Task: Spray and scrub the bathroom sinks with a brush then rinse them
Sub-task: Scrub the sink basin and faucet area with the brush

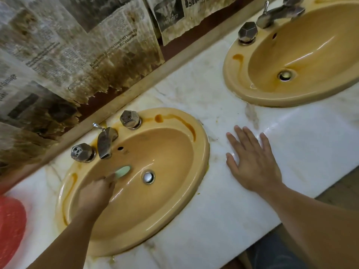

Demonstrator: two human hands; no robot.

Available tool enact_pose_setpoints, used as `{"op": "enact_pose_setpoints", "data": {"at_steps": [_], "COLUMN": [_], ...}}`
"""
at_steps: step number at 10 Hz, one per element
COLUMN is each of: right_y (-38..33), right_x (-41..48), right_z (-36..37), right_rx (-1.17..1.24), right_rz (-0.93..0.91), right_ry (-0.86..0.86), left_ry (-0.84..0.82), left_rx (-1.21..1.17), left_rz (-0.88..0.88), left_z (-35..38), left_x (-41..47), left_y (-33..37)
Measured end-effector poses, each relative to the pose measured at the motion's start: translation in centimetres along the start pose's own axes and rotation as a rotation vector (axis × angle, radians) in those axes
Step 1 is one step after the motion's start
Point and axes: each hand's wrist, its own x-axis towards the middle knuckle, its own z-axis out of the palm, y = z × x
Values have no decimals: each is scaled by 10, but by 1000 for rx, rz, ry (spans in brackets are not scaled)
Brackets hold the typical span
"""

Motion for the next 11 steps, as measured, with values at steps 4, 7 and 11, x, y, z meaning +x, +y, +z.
{"op": "enact_pose_setpoints", "data": {"at_steps": [4, 7, 11], "right_y": [-4, -5, -6], "right_x": [0, 0, -1], "right_z": [-1, -1, -1], "right_rx": [-23, -50, -33], "right_rz": [11, 11, 7], "right_ry": [23, 33, 50], "left_ry": [139, 52, 364], "left_rx": [59, 117, 64], "left_rz": [179, 156, 208], "left_z": [-15, -7, -6], "left_x": [36, 29, 21], "left_y": [2, 8, -24]}}
